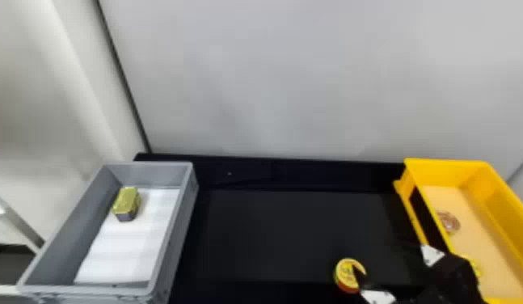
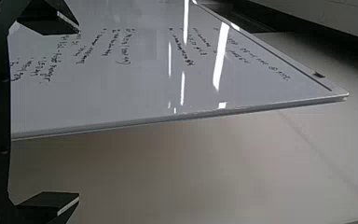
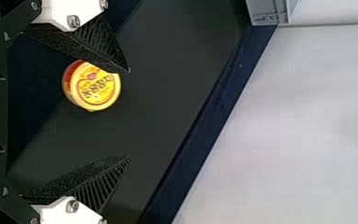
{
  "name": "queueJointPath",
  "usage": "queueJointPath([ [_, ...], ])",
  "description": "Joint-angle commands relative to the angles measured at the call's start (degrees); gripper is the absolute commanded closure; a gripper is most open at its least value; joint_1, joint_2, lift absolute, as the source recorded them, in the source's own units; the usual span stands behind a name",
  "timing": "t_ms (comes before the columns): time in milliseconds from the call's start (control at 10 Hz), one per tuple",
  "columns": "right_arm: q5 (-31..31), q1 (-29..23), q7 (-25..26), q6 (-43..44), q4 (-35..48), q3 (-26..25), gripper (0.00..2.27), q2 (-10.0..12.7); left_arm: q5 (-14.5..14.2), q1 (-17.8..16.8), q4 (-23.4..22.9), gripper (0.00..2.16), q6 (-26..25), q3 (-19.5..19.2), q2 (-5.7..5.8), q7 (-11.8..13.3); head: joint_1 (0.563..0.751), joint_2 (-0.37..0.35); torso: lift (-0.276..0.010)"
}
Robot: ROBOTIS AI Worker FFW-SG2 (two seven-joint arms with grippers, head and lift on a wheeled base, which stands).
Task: Pick up the round yellow can and place it in the yellow rectangular box
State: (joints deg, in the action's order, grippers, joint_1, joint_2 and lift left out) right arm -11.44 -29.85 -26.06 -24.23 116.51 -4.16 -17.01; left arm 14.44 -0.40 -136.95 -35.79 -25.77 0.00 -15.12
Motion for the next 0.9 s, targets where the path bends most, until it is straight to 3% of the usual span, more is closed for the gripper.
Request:
queueJointPath([
  [0,0.09,-0.76,-1.99,-2.15,-0.14,-2.08,0.16,0.49,-0.03,0.05,0.02,0.03,0.00,-0.08,-0.15,-0.01,0.694,0.014,-0.061],
  [400,-4.92,0.30,-10.17,-3.02,0.82,-5.24,0.16,0.40,0.32,-0.91,0.81,0.03,0.18,1.33,-0.15,-0.09,0.694,0.014,-0.061],
  [700,-9.76,1.00,-13.51,-1.79,1.00,-4.80,0.16,0.22,1.91,-2.06,1.95,0.03,0.88,2.65,-0.15,0.96,0.694,0.014,-0.061],
  [800,-8.88,1.18,-13.07,-2.50,1.09,-4.36,0.16,0.40,2.08,-2.23,2.31,0.03,1.06,2.82,-0.15,1.40,0.694,0.014,-0.061],
])
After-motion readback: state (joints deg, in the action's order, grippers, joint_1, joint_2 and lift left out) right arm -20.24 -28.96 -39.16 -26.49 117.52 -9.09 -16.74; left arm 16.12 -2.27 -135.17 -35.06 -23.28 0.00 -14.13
